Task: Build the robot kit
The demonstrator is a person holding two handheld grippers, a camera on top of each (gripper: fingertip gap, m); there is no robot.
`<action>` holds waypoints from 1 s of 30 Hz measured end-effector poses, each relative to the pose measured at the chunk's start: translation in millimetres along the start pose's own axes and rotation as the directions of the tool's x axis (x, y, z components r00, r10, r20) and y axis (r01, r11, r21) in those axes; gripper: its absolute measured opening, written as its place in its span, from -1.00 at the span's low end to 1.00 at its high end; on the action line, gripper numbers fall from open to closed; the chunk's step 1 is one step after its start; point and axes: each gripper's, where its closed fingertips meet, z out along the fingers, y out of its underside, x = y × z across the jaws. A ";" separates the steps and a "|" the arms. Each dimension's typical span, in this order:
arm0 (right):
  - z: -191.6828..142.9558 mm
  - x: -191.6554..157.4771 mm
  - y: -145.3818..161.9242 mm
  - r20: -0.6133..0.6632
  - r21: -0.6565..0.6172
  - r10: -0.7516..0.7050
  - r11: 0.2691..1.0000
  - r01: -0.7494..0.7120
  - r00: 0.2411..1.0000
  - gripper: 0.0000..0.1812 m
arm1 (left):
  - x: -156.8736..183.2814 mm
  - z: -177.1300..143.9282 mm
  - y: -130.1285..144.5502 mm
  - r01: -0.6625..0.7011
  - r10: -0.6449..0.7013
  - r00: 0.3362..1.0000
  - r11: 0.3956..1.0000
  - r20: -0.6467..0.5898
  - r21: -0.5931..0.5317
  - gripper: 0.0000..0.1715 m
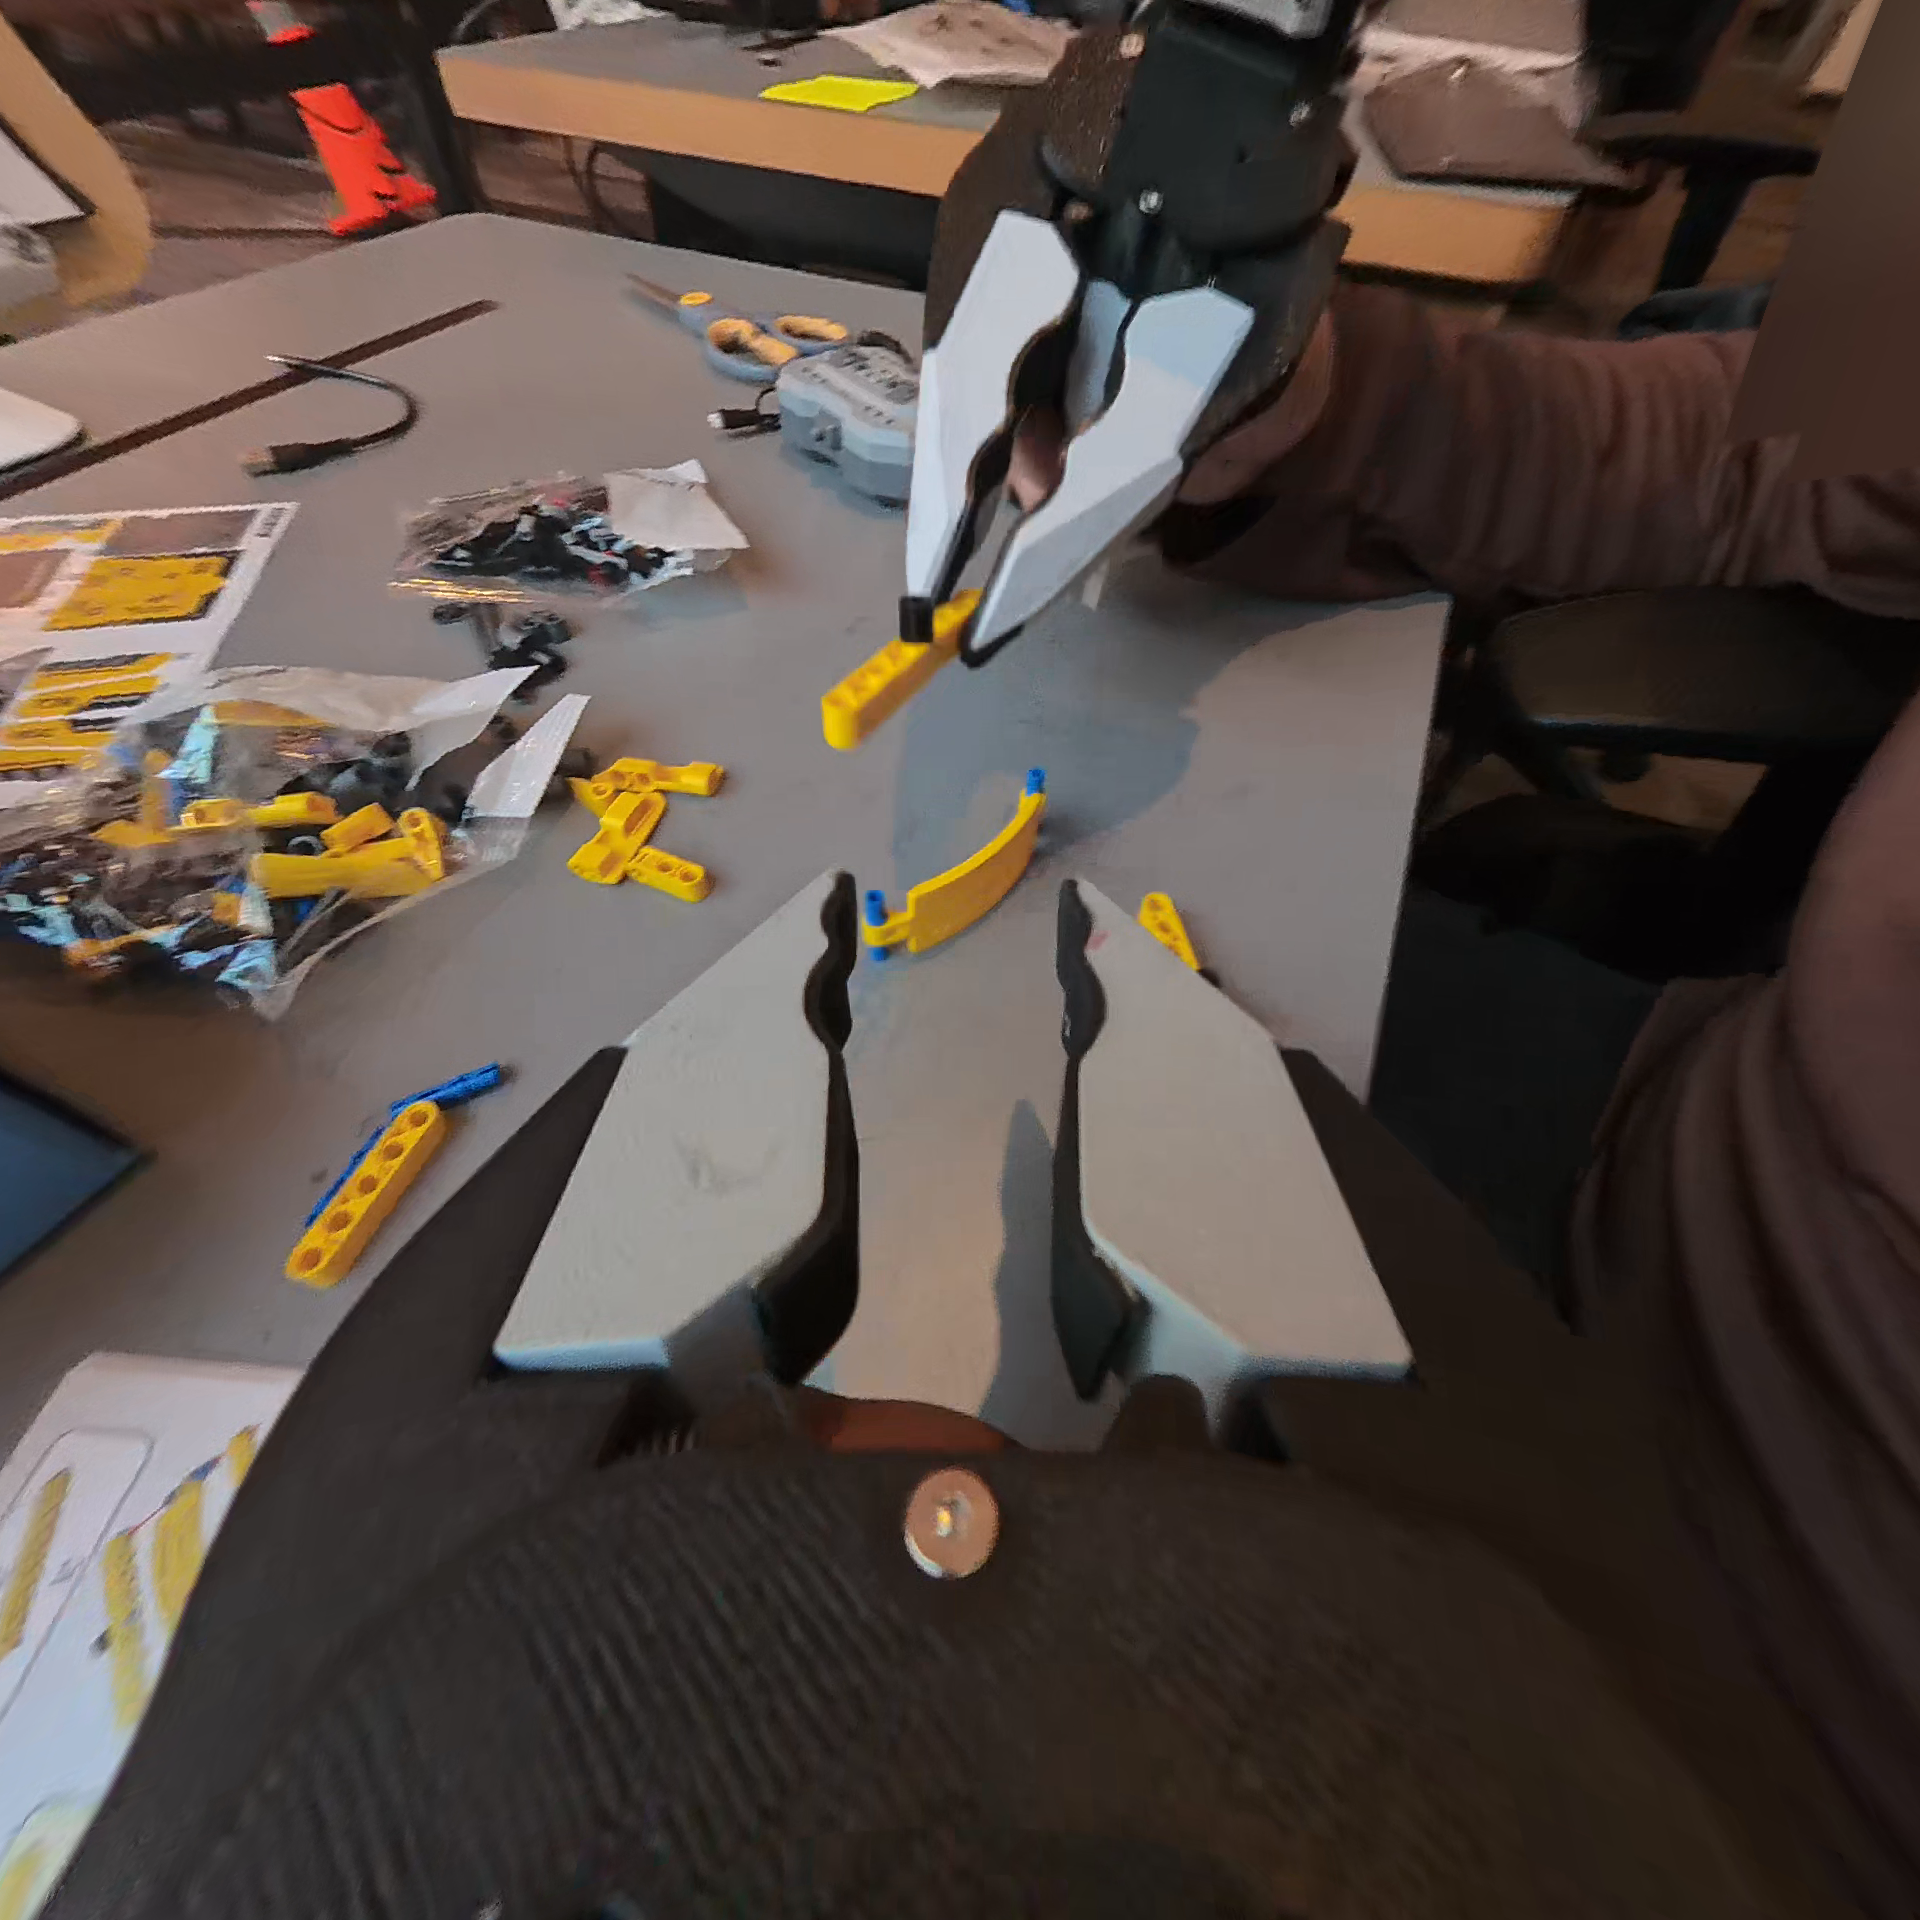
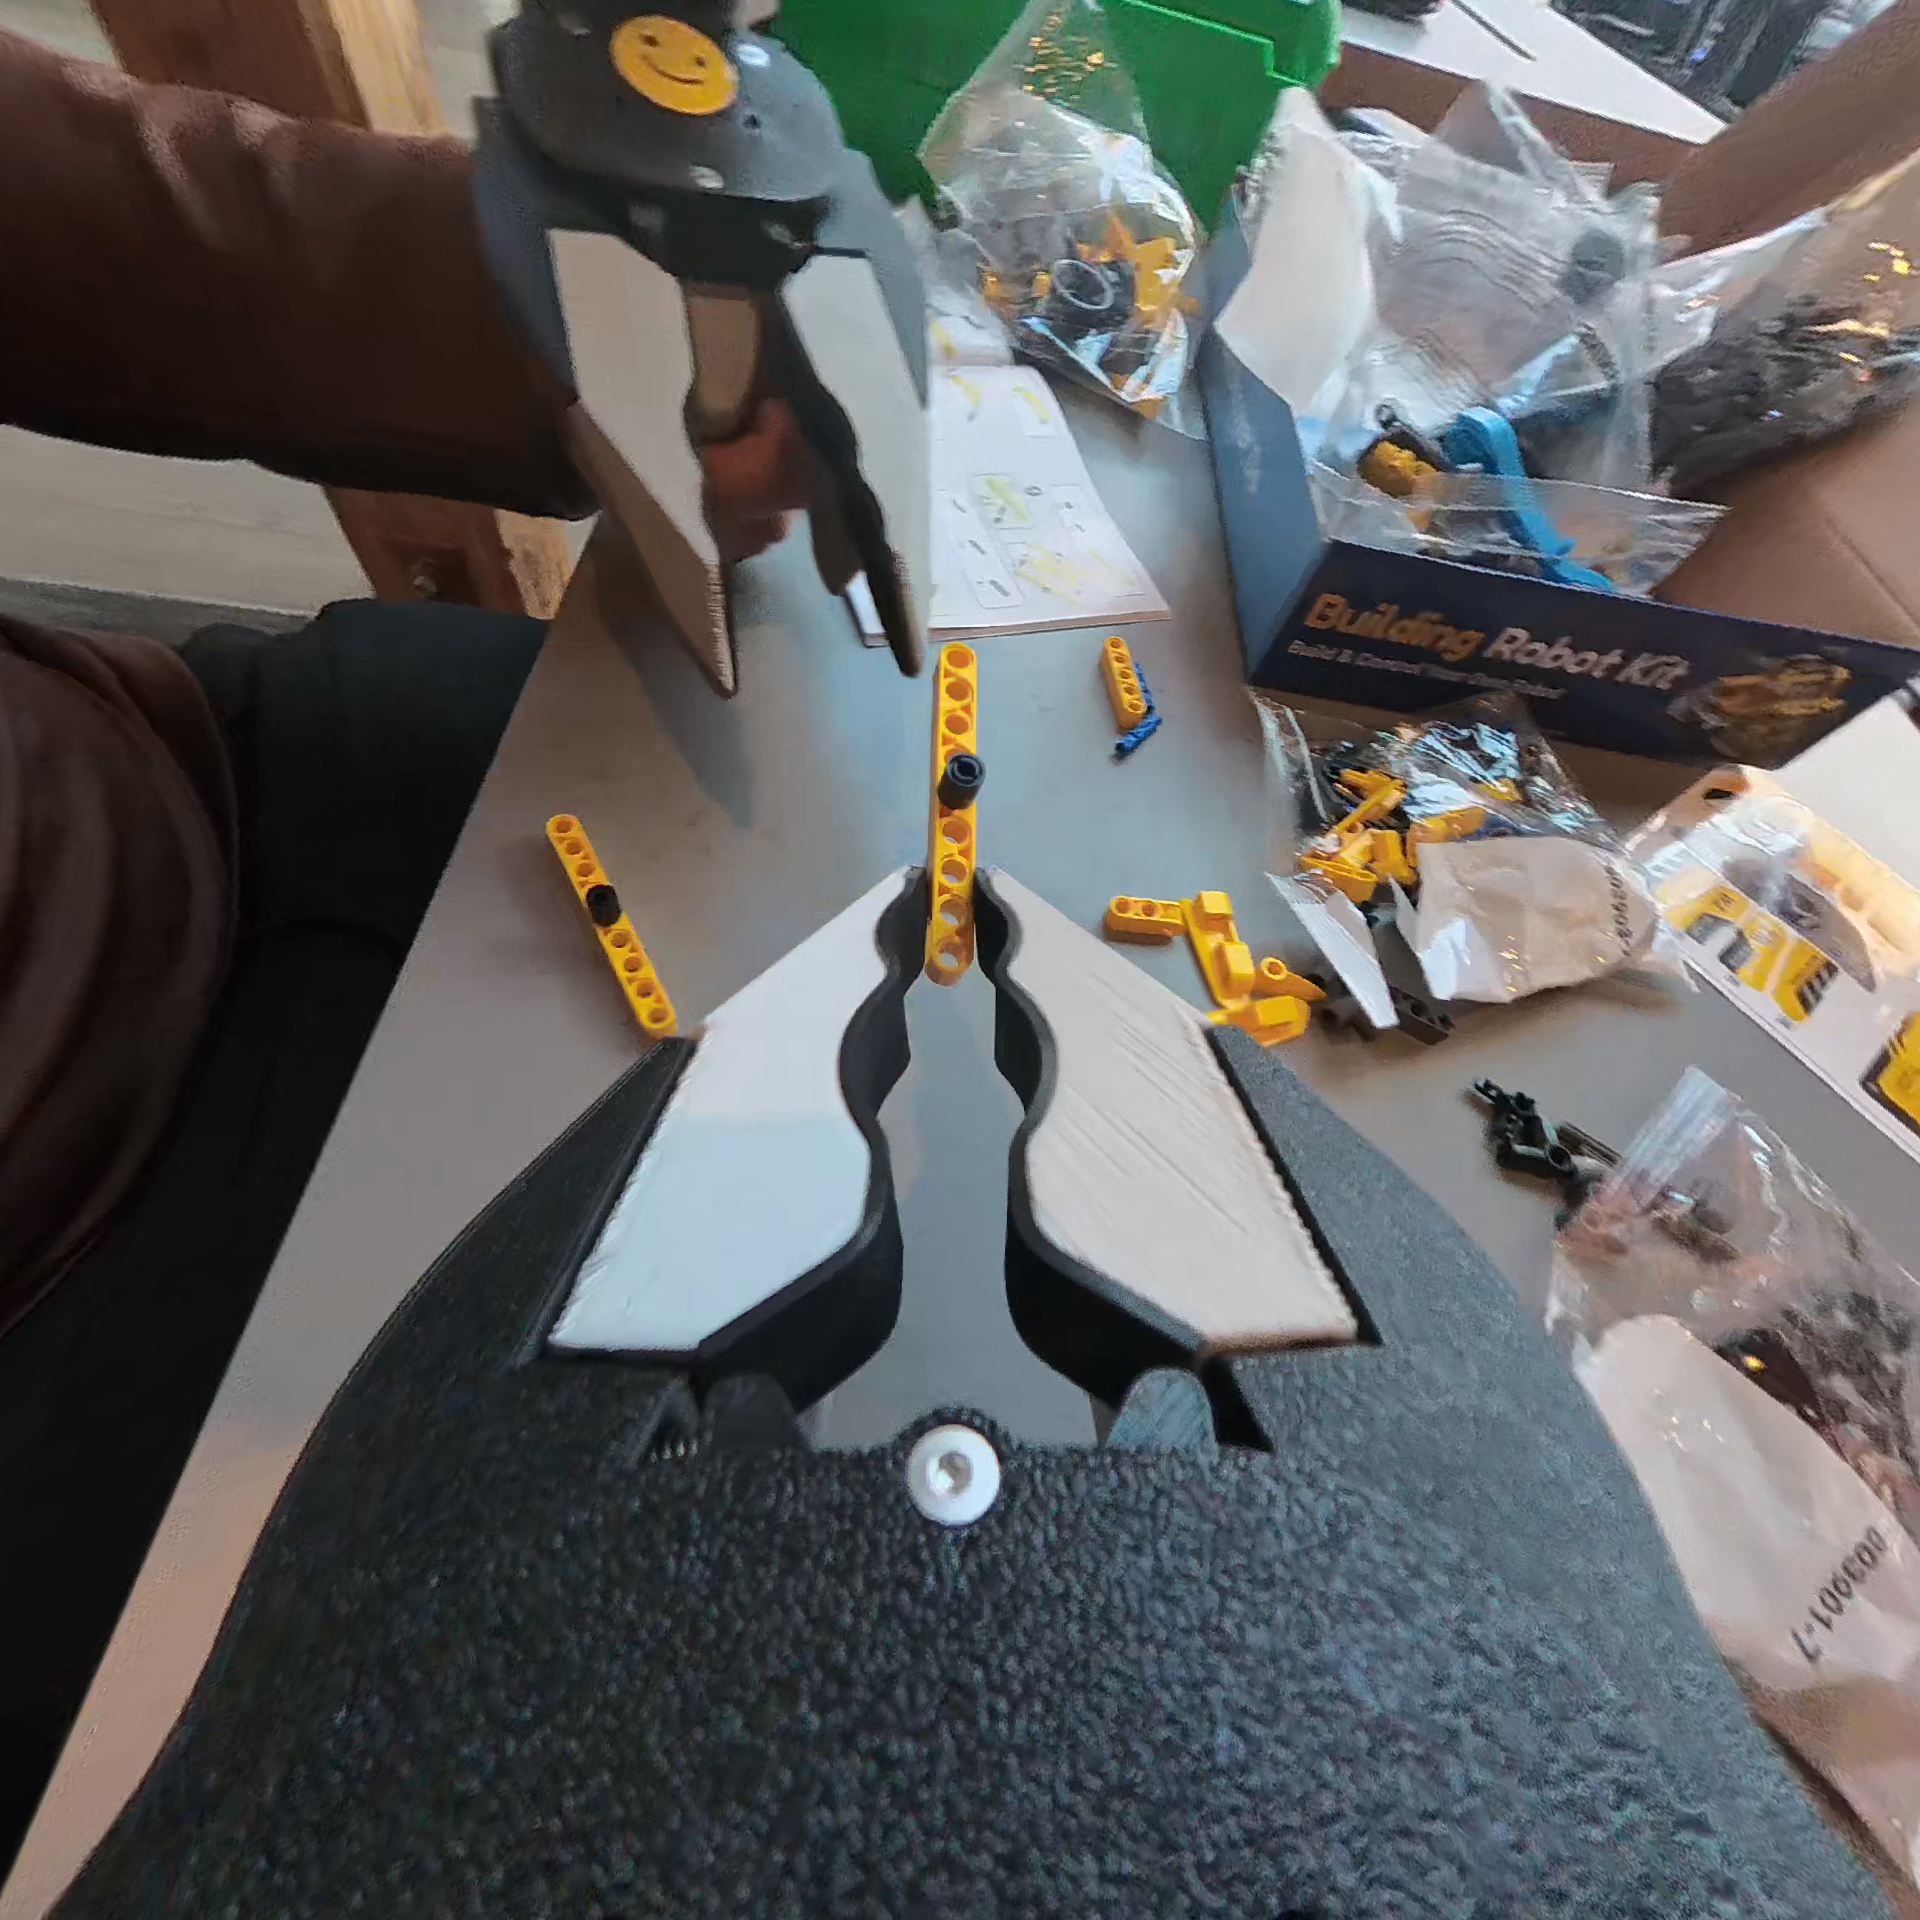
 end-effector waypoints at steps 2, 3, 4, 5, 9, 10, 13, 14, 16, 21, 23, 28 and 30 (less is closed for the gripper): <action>-3.7 12.3 -1.3 -0.050 0.012 0.036 0.999 -0.035 0.998 -0.91 | -5.4 1.6 3.4 -0.035 0.039 0.997 0.998 0.060 -0.058 -0.58; -5.5 17.6 -1.6 -0.074 0.016 0.046 0.999 -0.045 0.996 -0.91 | -4.2 3.7 6.9 -0.038 0.044 0.997 0.995 0.061 -0.093 -0.57; -7.2 22.8 -2.0 -0.101 0.021 0.052 0.999 -0.050 0.994 -0.91 | -2.5 5.4 12.3 -0.038 0.045 0.997 0.991 0.057 -0.128 -0.55; -8.9 27.4 -2.2 -0.125 0.026 0.058 0.998 -0.055 0.991 -0.91 | -2.5 6.7 18.5 -0.036 0.046 0.997 0.987 0.061 -0.157 -0.53; -12.5 36.1 -3.4 -0.156 0.051 0.094 0.995 -0.087 0.983 -0.91 | -13.9 10.3 32.3 0.023 0.000 0.994 0.976 0.107 -0.218 -0.50; -12.3 36.7 -3.1 -0.155 0.052 0.106 0.994 -0.099 0.982 -0.91 | -14.6 11.2 32.5 0.030 -0.006 0.994 0.975 0.106 -0.219 -0.51; -11.4 37.9 -1.7 -0.153 0.054 0.133 0.991 -0.126 0.979 -0.91 | -17.8 17.3 30.5 0.019 0.006 0.994 0.975 0.112 -0.223 -0.52; -10.8 36.8 -1.1 -0.143 0.053 0.140 0.990 -0.134 0.980 -0.91 | -18.0 21.2 28.9 0.004 0.020 0.994 0.974 0.107 -0.224 -0.52; -9.0 34.7 1.2 -0.121 0.045 0.163 0.986 -0.159 0.979 -0.91 | -20.5 29.6 29.2 -0.025 0.050 0.994 0.968 0.095 -0.249 -0.52; -6.9 34.3 10.1 -0.104 0.003 0.200 0.980 -0.201 0.974 -0.91 | -24.1 46.3 30.5 -0.064 0.069 0.998 0.954 0.006 -0.292 -0.48; -8.8 36.1 9.5 -0.109 0.007 0.203 0.979 -0.204 0.973 -0.91 | -23.4 50.5 31.1 -0.075 0.067 0.997 0.950 -0.035 -0.305 -0.48; -10.4 38.2 10.6 -0.103 0.013 0.218 0.976 -0.218 0.971 -0.91 | -13.9 55.7 35.1 -0.145 0.105 0.985 0.933 -0.134 -0.329 -0.56; -9.2 37.1 12.0 -0.096 0.007 0.221 0.975 -0.221 0.971 -0.91 | -10.7 56.0 38.7 -0.158 0.109 0.982 0.924 -0.156 -0.348 -0.67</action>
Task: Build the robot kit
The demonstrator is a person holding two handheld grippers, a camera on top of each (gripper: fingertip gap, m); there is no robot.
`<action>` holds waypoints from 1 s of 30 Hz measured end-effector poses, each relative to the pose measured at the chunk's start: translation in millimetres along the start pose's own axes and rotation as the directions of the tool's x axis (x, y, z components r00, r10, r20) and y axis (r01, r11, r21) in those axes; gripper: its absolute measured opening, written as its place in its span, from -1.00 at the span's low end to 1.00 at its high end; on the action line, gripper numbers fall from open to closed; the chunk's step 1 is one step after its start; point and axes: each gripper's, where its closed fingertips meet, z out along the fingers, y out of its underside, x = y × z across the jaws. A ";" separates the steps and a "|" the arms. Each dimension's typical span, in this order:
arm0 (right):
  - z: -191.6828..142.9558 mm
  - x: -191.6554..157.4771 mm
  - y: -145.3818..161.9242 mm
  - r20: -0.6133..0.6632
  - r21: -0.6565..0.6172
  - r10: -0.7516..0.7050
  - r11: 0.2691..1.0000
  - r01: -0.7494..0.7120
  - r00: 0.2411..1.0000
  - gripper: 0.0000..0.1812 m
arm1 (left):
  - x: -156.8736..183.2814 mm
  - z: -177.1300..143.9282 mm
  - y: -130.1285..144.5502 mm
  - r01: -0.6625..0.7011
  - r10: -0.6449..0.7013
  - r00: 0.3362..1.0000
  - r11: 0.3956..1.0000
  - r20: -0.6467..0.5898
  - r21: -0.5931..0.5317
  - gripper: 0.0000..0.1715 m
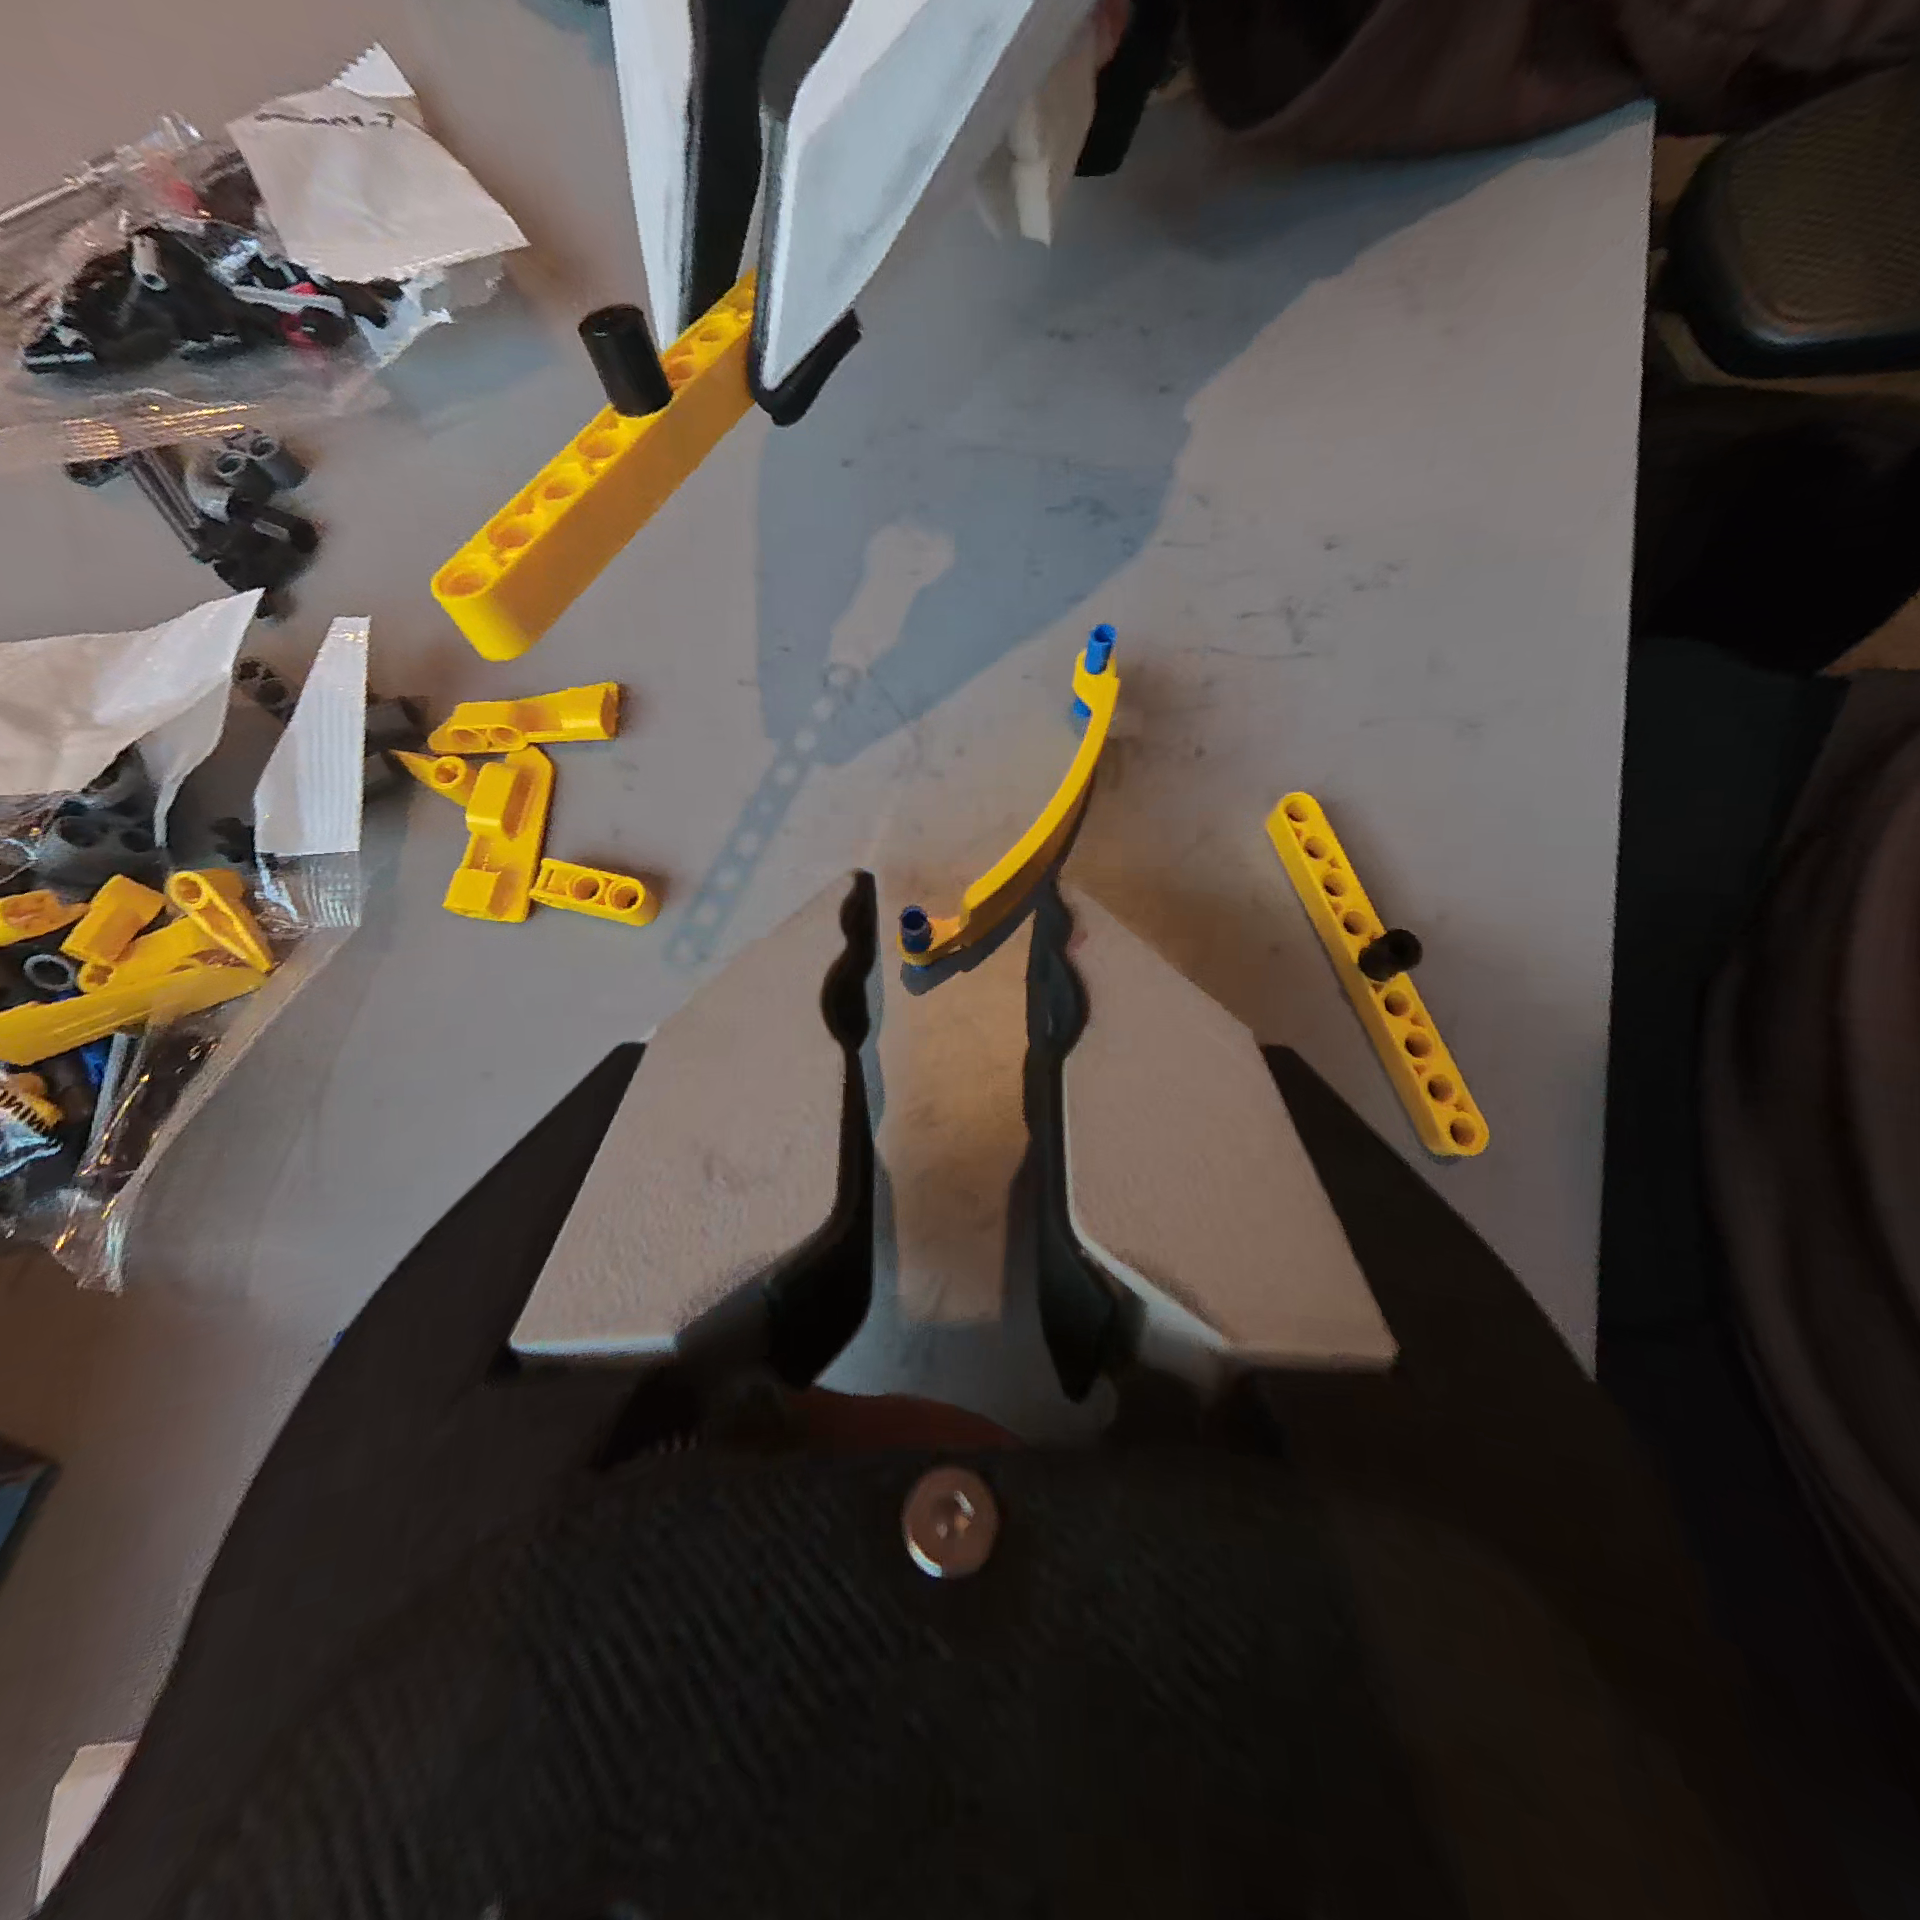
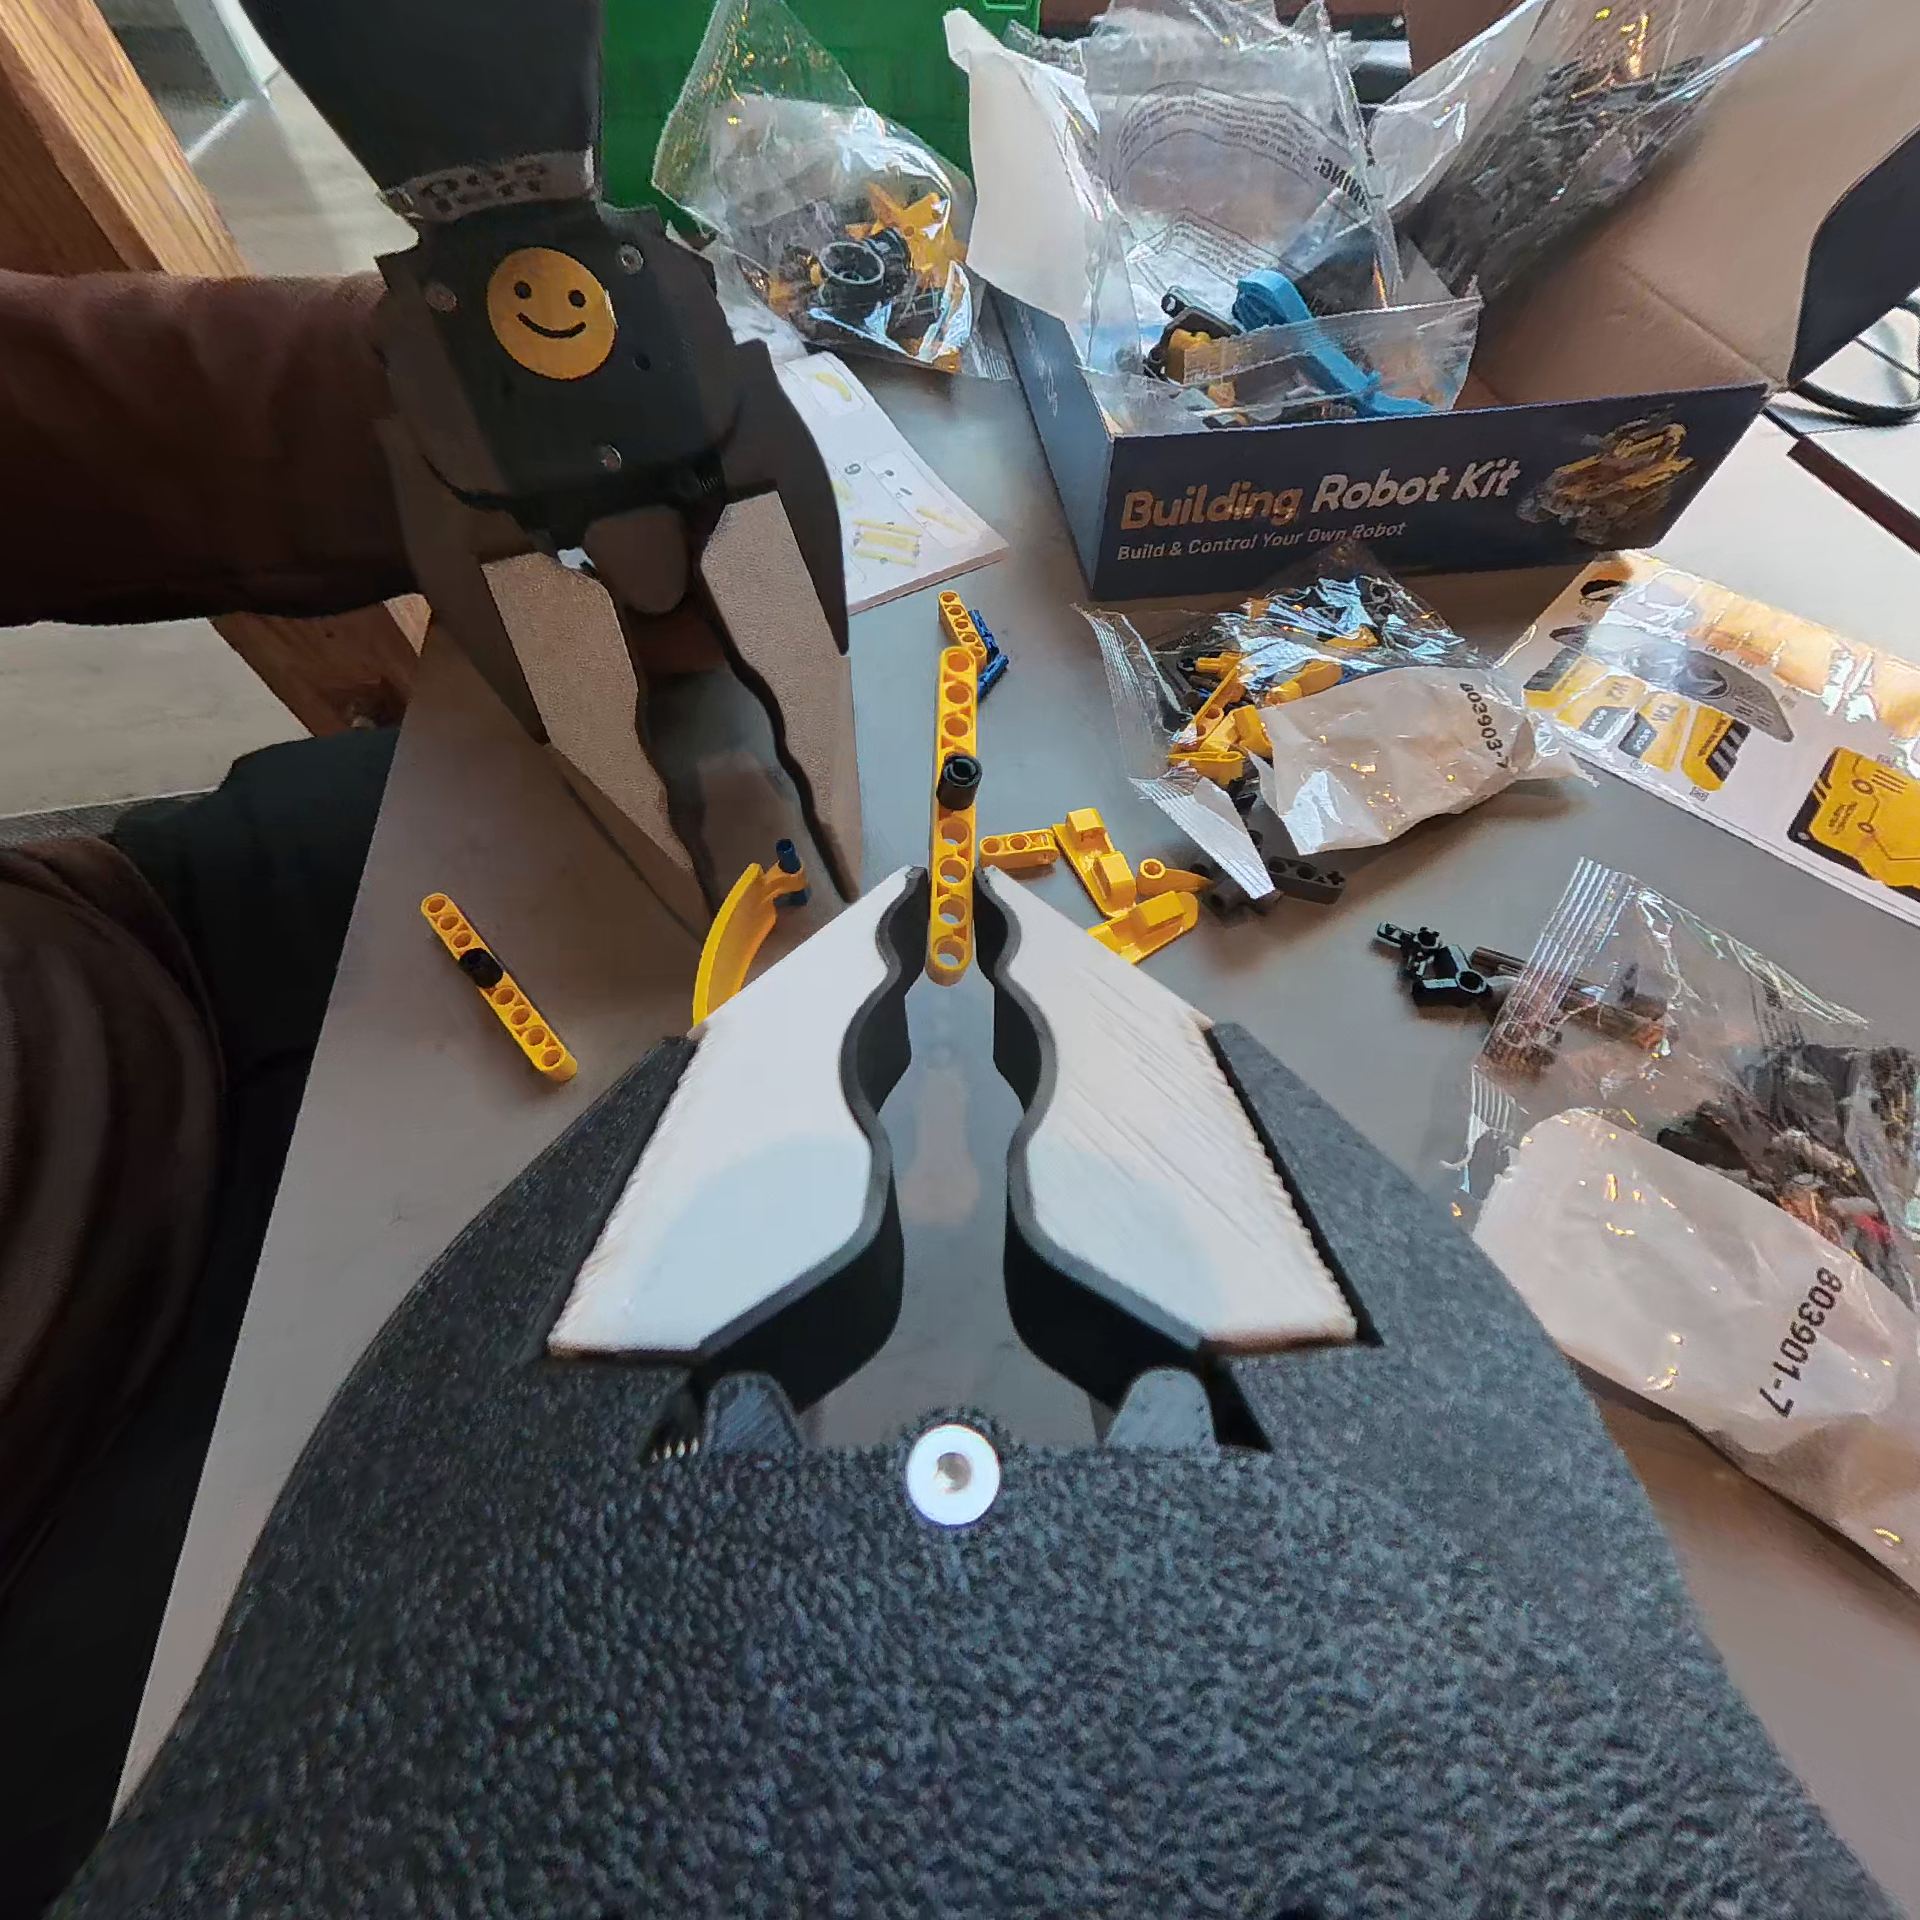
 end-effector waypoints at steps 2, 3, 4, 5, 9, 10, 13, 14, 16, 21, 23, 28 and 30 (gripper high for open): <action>1.2 -2.4 1.1 0.011 -0.006 -0.005 1.000 0.005 1.000 -0.91 | 2.0 0.2 1.3 0.002 -0.002 1.000 1.000 -0.002 -0.008 -0.80; 1.8 -4.4 1.7 0.020 -0.010 -0.009 1.000 0.009 1.000 -0.91 | 3.1 0.3 2.0 0.017 -0.017 1.000 1.000 -0.003 -0.012 -0.84; 2.6 -6.8 2.6 0.031 -0.016 -0.015 1.000 0.015 0.999 -0.91 | 4.0 0.8 2.5 0.041 -0.041 0.999 0.999 -0.003 -0.016 -0.87; 3.4 -9.4 3.9 0.043 -0.023 -0.022 0.999 0.023 0.999 -0.91 | 5.4 1.4 2.8 0.063 -0.063 0.998 0.998 -0.003 -0.020 -0.90; 5.6 -26.9 12.1 0.125 -0.061 -0.097 0.993 0.105 0.987 -0.91 | 9.6 1.5 3.4 0.059 -0.059 0.998 0.998 0.015 -0.024 -0.66; 5.8 -30.7 14.4 0.141 -0.070 -0.124 0.988 0.134 0.982 -0.91 | 9.3 0.4 3.3 0.062 -0.061 0.998 0.998 0.016 -0.020 -0.61; 6.6 -36.4 18.0 0.160 -0.076 -0.180 0.978 0.194 0.970 -0.91 | 6.0 -7.0 1.1 0.092 -0.093 0.996 0.996 0.014 0.018 -0.60; 6.3 -38.7 17.8 0.171 -0.069 -0.191 0.976 0.205 0.967 -0.92 | 4.3 -11.2 -0.2 0.101 -0.102 0.995 0.994 0.019 0.034 -0.59; 5.3 -42.1 15.1 0.181 -0.047 -0.215 0.973 0.227 0.960 -0.92 | 4.2 -22.3 -8.3 0.108 -0.110 0.994 0.989 0.020 0.098 -0.59; 4.1 -56.4 11.2 0.219 -0.010 -0.272 0.960 0.281 0.937 -0.92 | 16.1 -41.5 -27.1 0.125 -0.129 0.992 0.965 0.001 0.229 -0.81; 4.4 -64.2 10.5 0.232 0.000 -0.306 0.949 0.315 0.923 -0.91 | 24.5 -44.3 -24.2 0.097 -0.106 0.994 0.968 0.024 0.230 -0.94; 7.0 -75.2 14.0 0.255 -0.016 -0.339 0.935 0.355 0.905 -0.92 | 36.1 -46.7 -19.9 0.091 -0.113 0.990 0.969 0.087 0.230 -0.93; 8.0 -77.2 16.9 0.270 -0.028 -0.328 0.937 0.348 0.905 -0.92 | 39.0 -46.6 -19.7 0.102 -0.130 0.987 0.963 0.097 0.249 -0.94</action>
